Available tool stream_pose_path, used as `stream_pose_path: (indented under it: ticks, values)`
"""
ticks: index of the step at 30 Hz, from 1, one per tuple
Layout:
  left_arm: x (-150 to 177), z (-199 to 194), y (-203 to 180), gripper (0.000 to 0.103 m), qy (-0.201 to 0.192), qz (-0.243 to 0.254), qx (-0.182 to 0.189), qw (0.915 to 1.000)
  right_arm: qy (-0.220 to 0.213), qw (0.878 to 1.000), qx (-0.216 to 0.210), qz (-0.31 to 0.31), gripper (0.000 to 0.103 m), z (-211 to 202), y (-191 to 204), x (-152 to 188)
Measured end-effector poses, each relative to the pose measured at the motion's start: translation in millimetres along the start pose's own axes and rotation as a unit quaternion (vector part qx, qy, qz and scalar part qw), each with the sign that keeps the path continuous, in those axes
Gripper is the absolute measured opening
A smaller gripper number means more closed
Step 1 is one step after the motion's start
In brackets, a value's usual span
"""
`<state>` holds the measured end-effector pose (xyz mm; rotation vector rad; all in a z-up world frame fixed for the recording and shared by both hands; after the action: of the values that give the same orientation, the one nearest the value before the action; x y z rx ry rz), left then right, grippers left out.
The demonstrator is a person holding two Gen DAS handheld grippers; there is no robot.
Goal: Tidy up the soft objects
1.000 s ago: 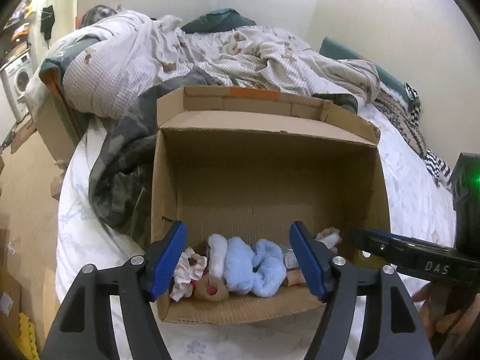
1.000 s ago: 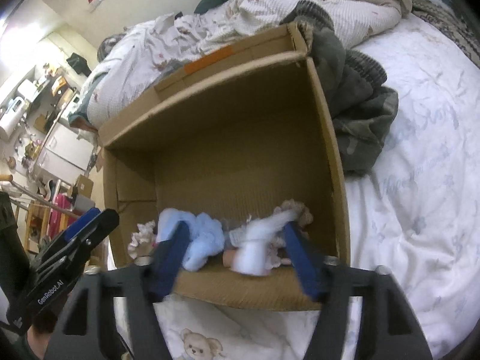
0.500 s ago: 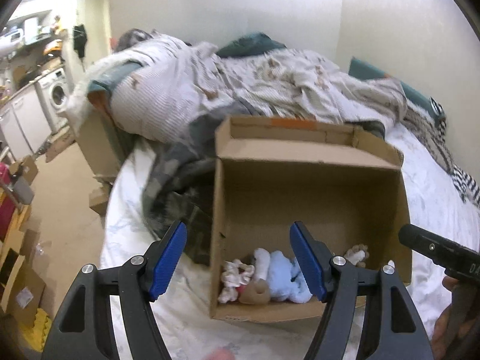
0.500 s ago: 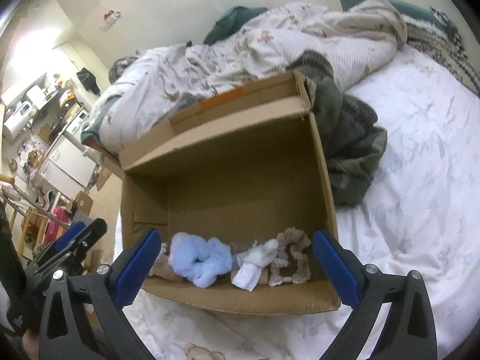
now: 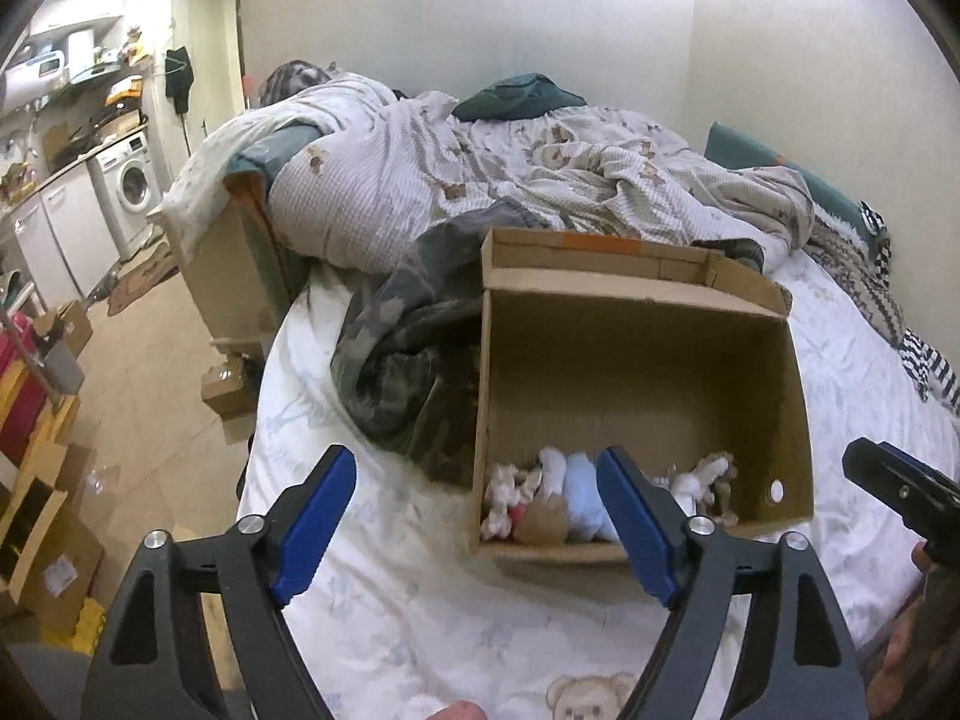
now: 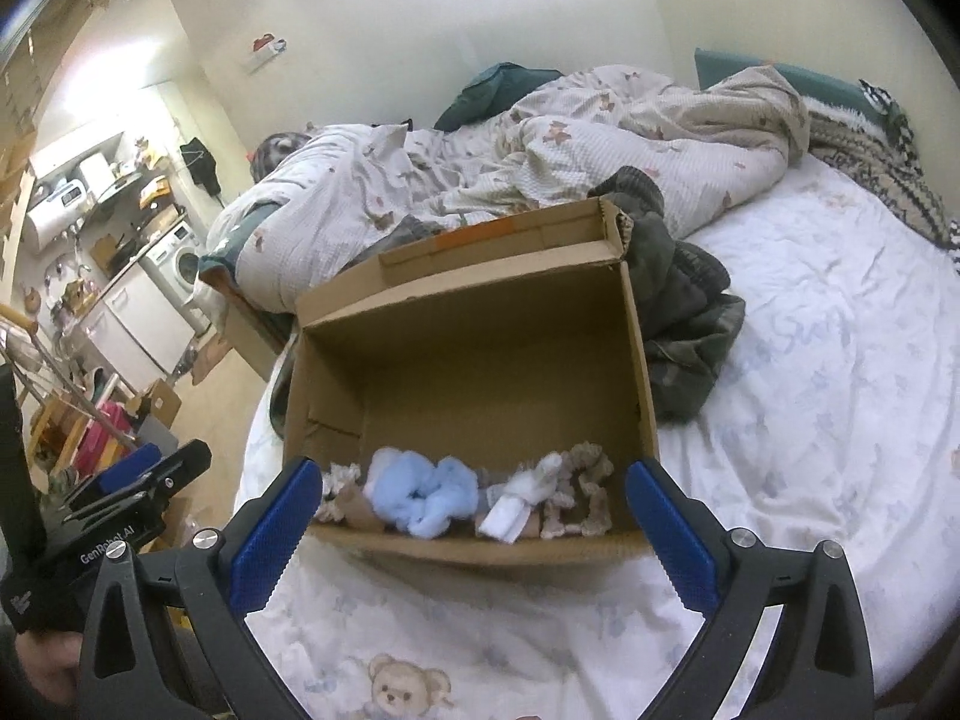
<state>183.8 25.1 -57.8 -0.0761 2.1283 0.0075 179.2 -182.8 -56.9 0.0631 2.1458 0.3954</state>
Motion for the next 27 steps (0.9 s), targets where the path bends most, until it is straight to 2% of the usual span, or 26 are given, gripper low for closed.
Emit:
stream_pose_path:
  ticks: [5, 7, 10, 14, 27]
  values:
    - [13.6, -16.1, -1.4, 0.083, 0.005, 0.010, 0.006, 0.9999, -0.005, 1.000, 0.002, -0.017, 0.103, -15.2, 7.8, 9.9]
    - [16.5, -21.2, -1.2, 0.092, 0.005, 0.005, 0.014, 0.9999, -0.004, 1.000, 0.002, -0.016, 0.103, -19.3, 9.2, 15.4]
    - [20.4, -24.2, -3.1, 0.099, 0.008, -0.004, 0.027, 0.9996, 0.000, 1.000, -0.003, -0.014, 0.103, -22.3, 12.2, 25.0]
    - [20.9, -22.6, -5.2, 0.099, 0.005, 0.005, 0.023, 0.9997, -0.001, 0.999, 0.010, -0.033, 0.103, -17.5, 13.6, 28.8]
    - [21.9, -21.4, -13.4, 0.100, 0.002, 0.015, 0.032, 0.9994, 0.003, 0.999, 0.030, -0.034, 0.103, -9.5, 8.3, 32.1]
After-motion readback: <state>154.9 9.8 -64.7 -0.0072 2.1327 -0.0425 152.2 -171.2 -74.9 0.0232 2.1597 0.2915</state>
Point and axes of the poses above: each gripper's, at about its wrist camera, not at the fingertips, and z roughly the way its jaws point, y to its left, x to its underside, the point moved 9 cm from there along z, roughly the way its jaws point, and after that the axes turned 13 degrees about -y, right-handed, at the moved point
